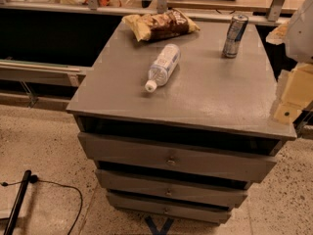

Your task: Knock redbull can over

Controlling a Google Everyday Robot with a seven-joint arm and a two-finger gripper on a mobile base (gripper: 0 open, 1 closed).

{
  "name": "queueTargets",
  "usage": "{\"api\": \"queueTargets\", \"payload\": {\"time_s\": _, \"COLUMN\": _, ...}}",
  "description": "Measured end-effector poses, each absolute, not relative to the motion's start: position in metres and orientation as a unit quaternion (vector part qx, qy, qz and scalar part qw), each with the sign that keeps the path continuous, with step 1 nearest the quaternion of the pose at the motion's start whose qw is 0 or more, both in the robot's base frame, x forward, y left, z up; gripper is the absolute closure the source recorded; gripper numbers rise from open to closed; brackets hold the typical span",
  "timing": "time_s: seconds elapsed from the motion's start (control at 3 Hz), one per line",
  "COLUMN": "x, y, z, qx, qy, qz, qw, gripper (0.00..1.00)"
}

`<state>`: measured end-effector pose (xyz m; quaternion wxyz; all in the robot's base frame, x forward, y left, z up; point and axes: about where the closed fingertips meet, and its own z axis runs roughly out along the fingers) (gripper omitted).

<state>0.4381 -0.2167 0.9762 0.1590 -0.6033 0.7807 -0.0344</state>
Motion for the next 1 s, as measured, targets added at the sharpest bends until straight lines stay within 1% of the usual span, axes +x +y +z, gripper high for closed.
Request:
{"api": "queueTargets", "payload": {"time_s": 0.33, "x": 0.438, "y": -0.217, "z": 0.976, "qx": -0.603, "qy": 0.781, "qz": -0.034, "qw": 0.159, "gripper": 0.00}}
{"api": "queueTargets", "payload": {"time_s": 0.67, "x": 0.443, "y": -0.216, "z": 0.980, "qx": -0.595, "qy": 0.779, "qz": -0.016, "qw": 0.198, "gripper": 0.00}}
{"api": "queueTargets", "payload": {"time_s": 1.0, "x": 0.461, "y": -0.240, "z": 0.979, "qx": -0.569, "qy": 0.770, "qz": 0.018, "qw": 0.290, "gripper": 0.00}}
